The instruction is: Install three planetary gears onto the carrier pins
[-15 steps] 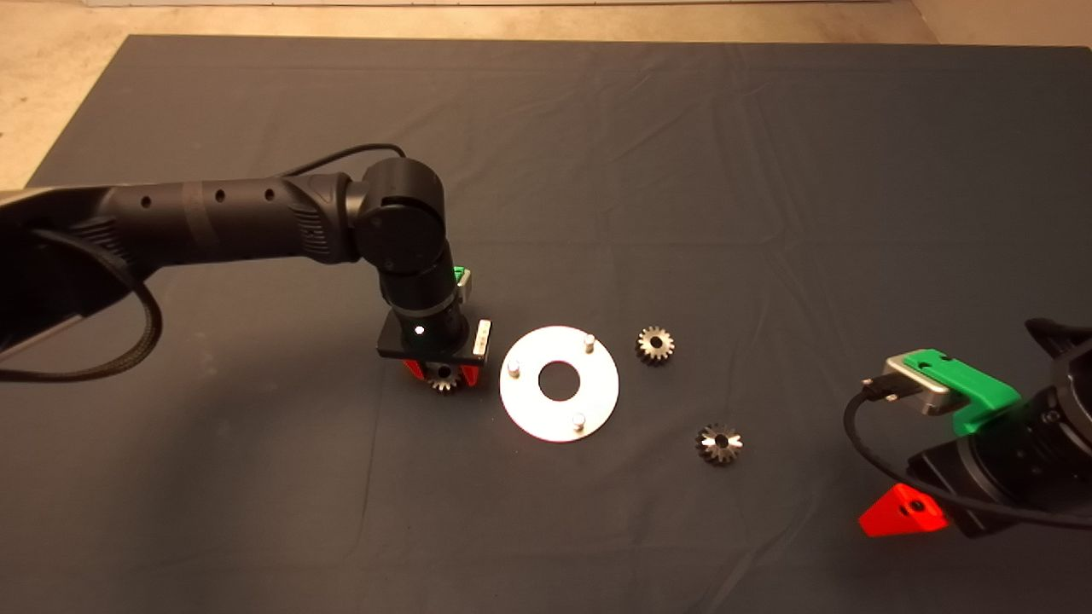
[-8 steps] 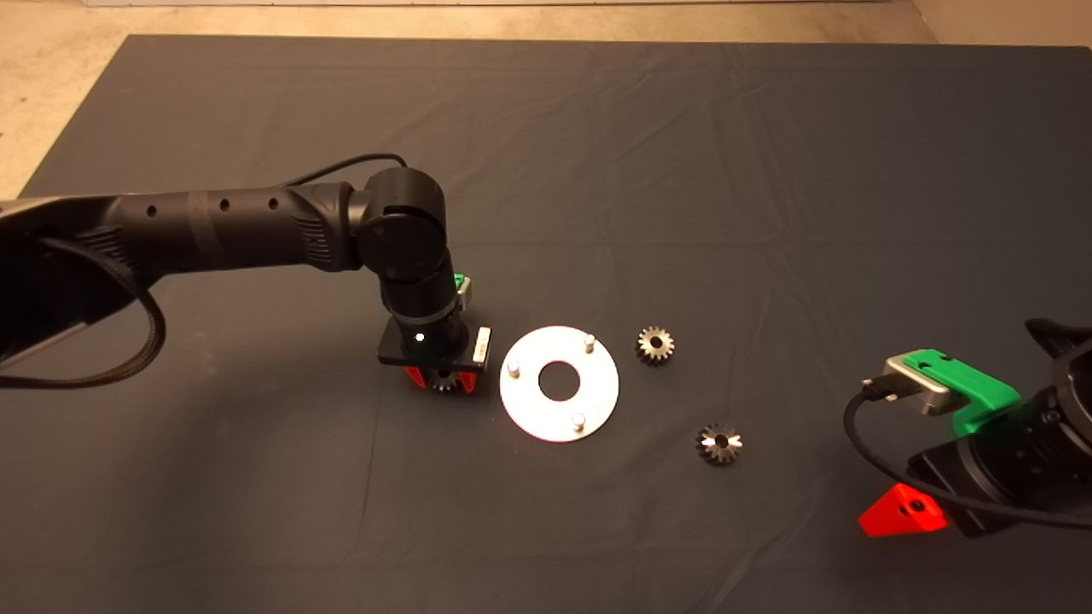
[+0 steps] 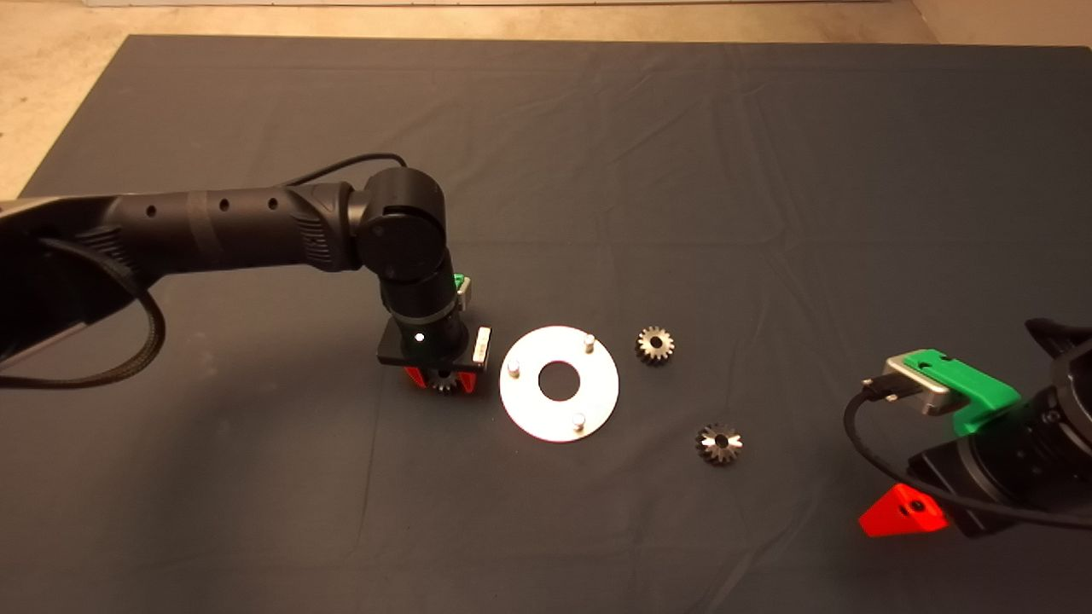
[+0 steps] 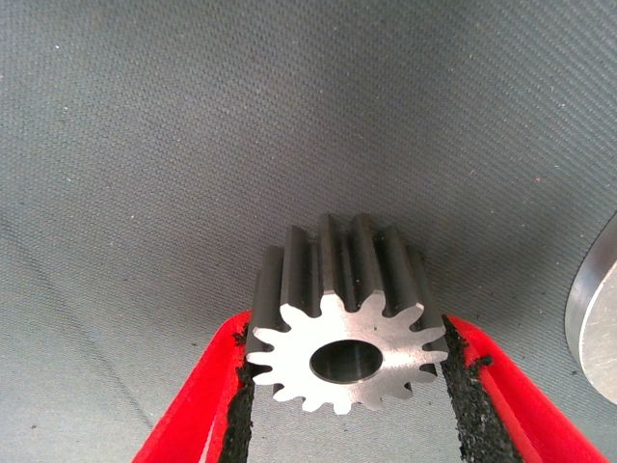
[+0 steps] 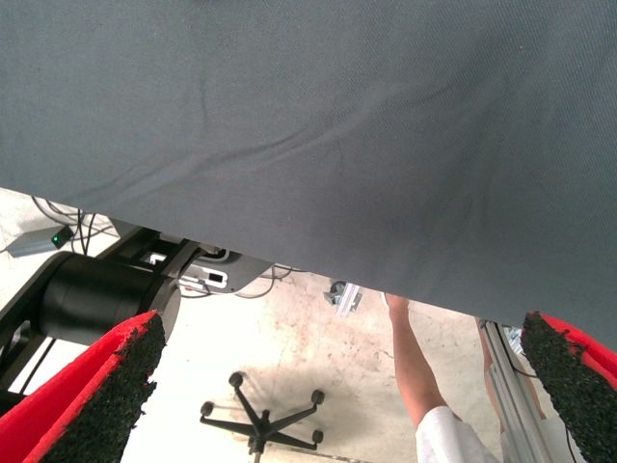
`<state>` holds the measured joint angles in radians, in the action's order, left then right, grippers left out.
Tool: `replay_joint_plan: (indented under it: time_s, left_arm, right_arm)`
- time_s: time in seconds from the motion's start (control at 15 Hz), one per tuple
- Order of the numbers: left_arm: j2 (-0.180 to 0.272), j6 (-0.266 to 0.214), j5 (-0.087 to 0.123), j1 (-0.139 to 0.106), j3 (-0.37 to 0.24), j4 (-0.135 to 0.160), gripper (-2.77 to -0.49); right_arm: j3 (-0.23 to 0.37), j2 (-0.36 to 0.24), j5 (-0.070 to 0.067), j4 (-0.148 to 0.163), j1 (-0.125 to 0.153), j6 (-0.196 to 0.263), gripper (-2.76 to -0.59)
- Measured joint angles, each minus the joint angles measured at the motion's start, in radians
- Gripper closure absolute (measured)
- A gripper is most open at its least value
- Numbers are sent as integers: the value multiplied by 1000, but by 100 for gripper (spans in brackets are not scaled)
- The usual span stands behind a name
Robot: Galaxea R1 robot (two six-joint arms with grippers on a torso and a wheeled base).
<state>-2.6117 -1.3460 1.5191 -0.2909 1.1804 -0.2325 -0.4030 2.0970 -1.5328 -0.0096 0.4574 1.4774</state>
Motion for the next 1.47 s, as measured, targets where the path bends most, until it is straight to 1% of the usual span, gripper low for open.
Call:
replay_joint_plan:
  time_s: [0.33, 0.87, 1.2, 1.33, 1.4, 1.47]
  left_arm:
    - [-1, 2, 0, 0, 0, 0, -122]
    - [2, 24, -1, 0, 0, -1, -122]
    - [2, 24, -1, 0, 2, -4, -122]
    - [-1, 42, -3, 0, 17, -4, -122]
    - [-1, 58, -9, 0, 35, -8, -122]
    - [-1, 62, -13, 0, 43, -8, -122]
  right_arm:
    - [0, 0, 0, 0, 0, 0, -275]
    - [0, 0, 0, 0, 0, 0, -275]
    - [0, 0, 0, 0, 0, 0, -275]
    - [0, 0, 0, 0, 0, 0, -275]
    - [0, 0, 0, 0, 0, 0, -275]
    - [0, 0, 0, 0, 0, 0, -275]
